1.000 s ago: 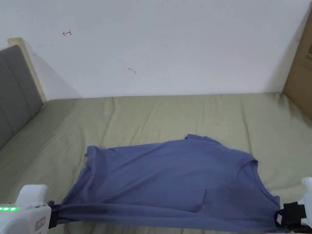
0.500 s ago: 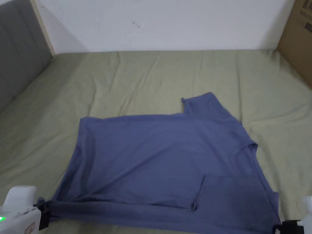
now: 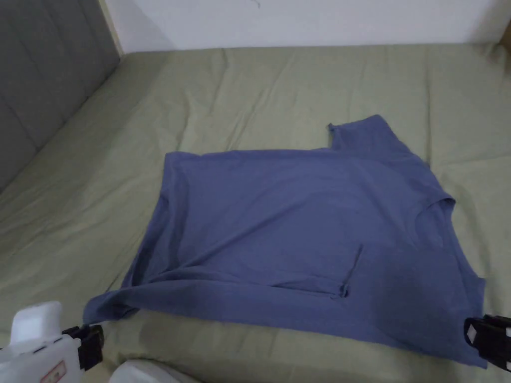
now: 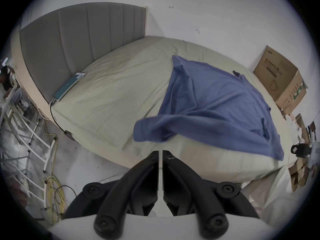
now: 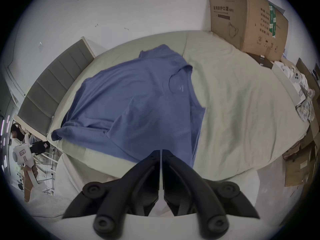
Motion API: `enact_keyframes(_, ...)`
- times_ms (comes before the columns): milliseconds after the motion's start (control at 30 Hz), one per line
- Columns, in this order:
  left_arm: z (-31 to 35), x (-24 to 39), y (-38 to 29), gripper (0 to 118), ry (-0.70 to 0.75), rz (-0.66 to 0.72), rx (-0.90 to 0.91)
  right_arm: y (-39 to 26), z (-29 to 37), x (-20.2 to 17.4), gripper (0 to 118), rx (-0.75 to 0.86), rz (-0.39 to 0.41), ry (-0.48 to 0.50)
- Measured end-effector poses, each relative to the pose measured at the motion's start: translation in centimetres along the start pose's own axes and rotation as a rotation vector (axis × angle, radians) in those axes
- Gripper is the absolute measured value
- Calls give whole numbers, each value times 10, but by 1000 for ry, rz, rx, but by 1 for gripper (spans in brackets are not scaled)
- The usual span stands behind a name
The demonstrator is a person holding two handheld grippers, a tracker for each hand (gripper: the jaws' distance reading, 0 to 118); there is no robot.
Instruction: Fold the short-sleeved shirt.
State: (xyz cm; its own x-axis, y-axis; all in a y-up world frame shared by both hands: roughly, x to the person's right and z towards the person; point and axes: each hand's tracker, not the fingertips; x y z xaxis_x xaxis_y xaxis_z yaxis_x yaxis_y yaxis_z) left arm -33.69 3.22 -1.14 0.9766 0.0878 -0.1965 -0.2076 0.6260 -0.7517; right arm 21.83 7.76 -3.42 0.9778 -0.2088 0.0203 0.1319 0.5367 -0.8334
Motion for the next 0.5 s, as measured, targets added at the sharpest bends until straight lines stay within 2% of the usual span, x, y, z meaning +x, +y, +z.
enact_keyframes(33, -4, 3, -1, 3, 25, -28, -24, -5, -5, -2, 3, -44, -1, 29)
enact_keyframes(133, -10, 2, 2, 4, 37, -18, -5, -13, -17, 0, 3, -67, -36, 17)
enact_keyframes(167, -11, 1, 7, 16, 37, -12, 12, -15, -19, 0, 3, -74, -47, 20)
enact_keyframes(200, -12, 0, 14, 44, 43, -10, 26, -16, -20, 1, 3, -74, -63, 23)
enact_keyframes(233, -17, -1, 21, 84, 45, -6, 21, -15, -20, 6, 3, -75, -77, 22)
enact_keyframes(267, -24, -2, 27, 118, 52, 2, 7, -15, -20, 8, 3, -77, -85, 16)
enact_keyframes(333, -32, -6, 34, 110, 41, -4, 49, -15, -20, 12, 3, -80, -94, 2)
enact_keyframes(433, -58, -10, 49, 111, 76, -9, -12, -14, -21, 19, 3, -91, -100, -16)
enact_keyframes(467, -65, -12, 51, 102, 68, -14, -26, -14, -21, 20, 3, -94, -102, -17)
enact_keyframes(500, -71, -12, 51, 86, 60, -10, -37, -14, -22, 23, 3, -98, -102, -17)
